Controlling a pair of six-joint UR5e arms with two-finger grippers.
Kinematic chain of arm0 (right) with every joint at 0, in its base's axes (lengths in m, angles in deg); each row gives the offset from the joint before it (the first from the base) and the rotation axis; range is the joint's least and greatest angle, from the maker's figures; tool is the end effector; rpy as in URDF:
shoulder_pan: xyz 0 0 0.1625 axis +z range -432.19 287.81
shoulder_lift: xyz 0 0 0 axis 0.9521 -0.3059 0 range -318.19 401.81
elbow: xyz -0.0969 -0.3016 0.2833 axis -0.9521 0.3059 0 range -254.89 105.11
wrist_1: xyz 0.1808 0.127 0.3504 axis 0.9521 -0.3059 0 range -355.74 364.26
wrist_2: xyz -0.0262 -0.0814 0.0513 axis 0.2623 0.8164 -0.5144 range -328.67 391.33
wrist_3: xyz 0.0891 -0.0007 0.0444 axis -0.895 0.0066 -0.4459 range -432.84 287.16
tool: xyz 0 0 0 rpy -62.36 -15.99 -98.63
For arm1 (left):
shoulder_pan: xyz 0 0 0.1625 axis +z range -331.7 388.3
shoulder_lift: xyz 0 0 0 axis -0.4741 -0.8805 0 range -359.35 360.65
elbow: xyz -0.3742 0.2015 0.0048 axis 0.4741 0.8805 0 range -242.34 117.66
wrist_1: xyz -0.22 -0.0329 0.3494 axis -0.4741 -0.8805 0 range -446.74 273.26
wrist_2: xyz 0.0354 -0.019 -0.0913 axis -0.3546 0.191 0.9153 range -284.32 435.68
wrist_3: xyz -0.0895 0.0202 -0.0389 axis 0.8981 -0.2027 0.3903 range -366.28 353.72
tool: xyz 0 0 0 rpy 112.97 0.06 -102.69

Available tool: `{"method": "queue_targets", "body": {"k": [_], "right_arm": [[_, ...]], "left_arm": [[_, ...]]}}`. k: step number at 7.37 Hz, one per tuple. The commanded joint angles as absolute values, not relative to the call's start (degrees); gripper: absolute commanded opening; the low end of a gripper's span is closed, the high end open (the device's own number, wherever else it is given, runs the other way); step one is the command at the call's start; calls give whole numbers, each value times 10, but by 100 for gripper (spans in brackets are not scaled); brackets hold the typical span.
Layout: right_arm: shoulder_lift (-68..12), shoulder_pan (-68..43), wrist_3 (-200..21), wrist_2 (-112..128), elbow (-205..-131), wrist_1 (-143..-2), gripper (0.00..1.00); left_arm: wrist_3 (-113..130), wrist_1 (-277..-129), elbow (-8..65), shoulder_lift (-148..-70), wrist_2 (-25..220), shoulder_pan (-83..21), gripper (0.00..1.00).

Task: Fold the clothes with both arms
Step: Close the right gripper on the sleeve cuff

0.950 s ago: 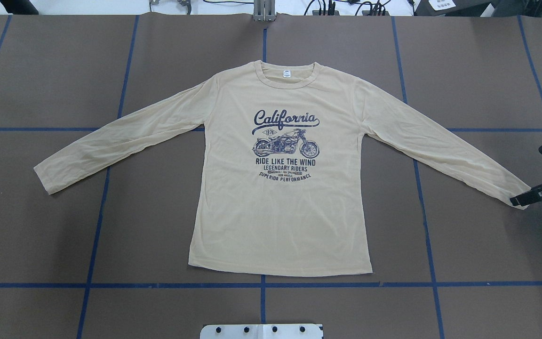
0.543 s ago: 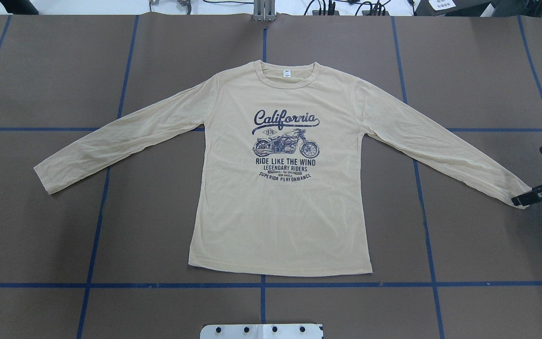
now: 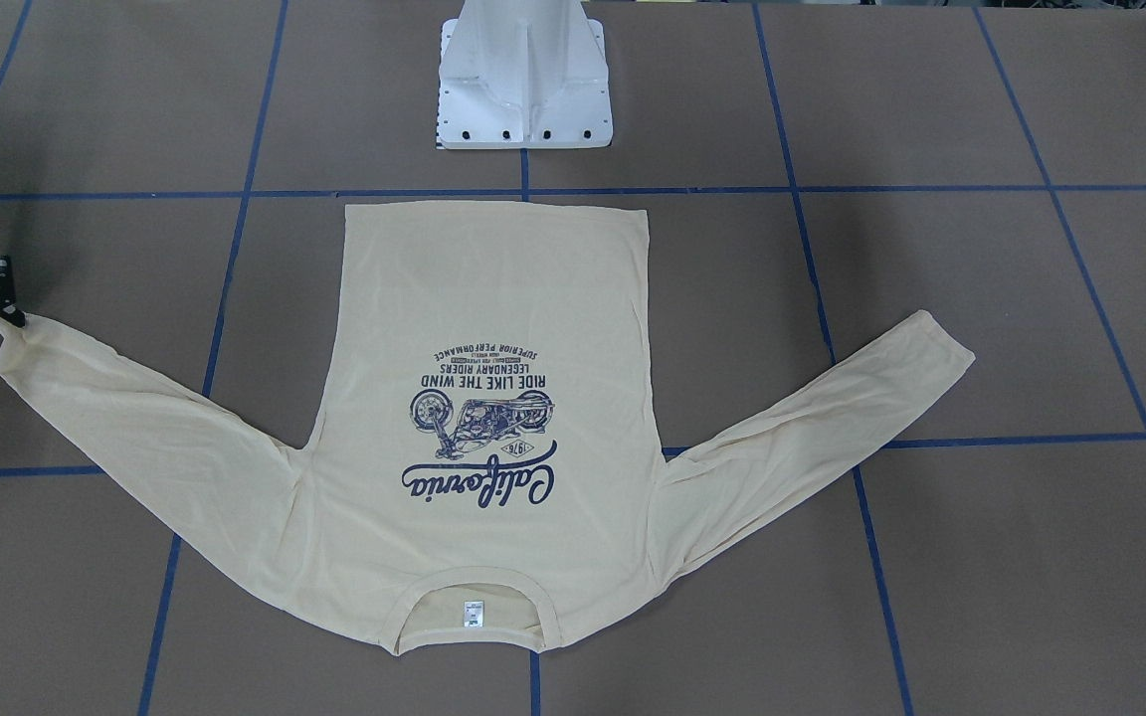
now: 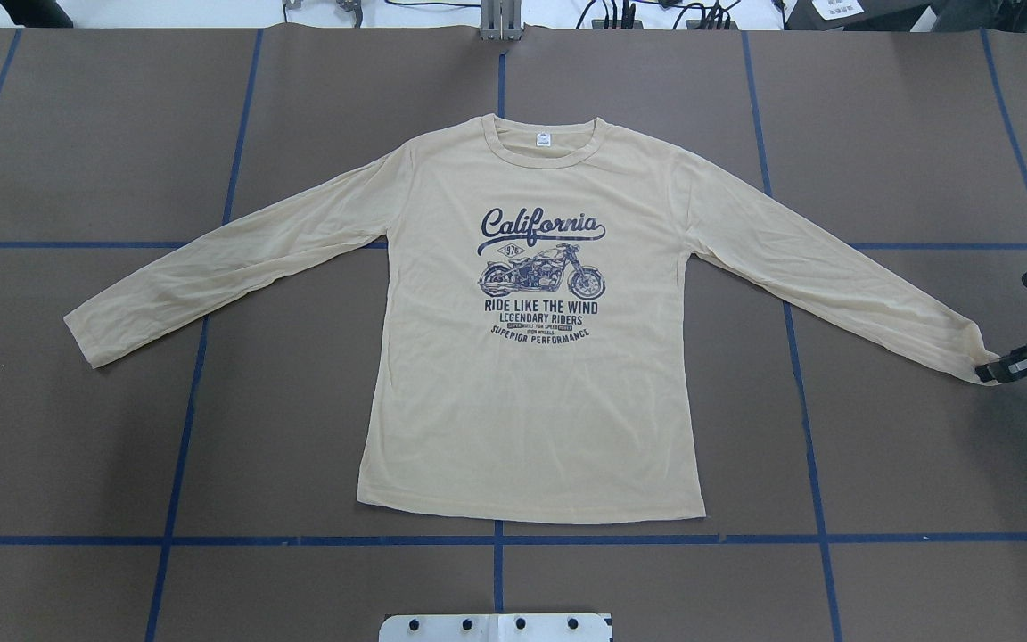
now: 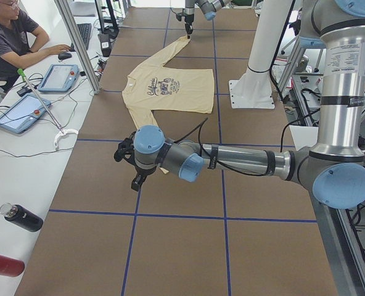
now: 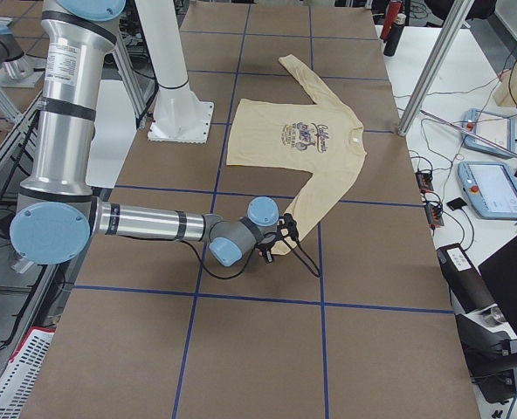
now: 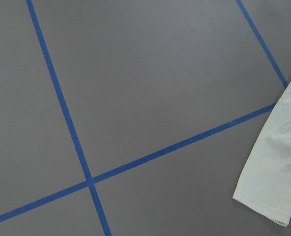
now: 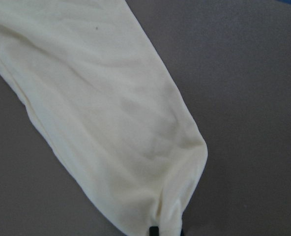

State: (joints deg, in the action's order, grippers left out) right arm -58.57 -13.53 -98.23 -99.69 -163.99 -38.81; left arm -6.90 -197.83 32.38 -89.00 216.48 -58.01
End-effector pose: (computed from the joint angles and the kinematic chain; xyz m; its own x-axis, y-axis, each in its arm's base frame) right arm -0.1672 -0.4051 0.6601 0.5836 -0.3522 0.7317 0.1909 0.9353 0.2979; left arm -0.0233 -0.5081 0.5716 0.6086 0.3828 -0.6950 -0.0646 0.8969 0.4374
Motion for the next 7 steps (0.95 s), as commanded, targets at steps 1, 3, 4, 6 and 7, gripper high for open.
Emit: {"method": "queue_targets", "body": {"k": [1,3,4,6,7], "right_arm": [[-586,-126,-982,-1005,-1651,-388,0],[-580,-123,-997,-1016,-1678,-388,0],[-549,-122,-1065,-1039,-1692,-388,0],[-446,-122,-1216,-1044,-1690,-388,0],[-399,-123,-1243,-1045,-1680,-399,0]], "left_arm": [[-68,-1977,324,-890,2169,-580,100],[-68,-1976,325,-889,2182,-581,100],[-69,-1976,324,-889,2182,-581,100],[-69,-1977,321,-890,2190,-581,100],[-69,-1977,319,-891,2193,-581,99]]}}
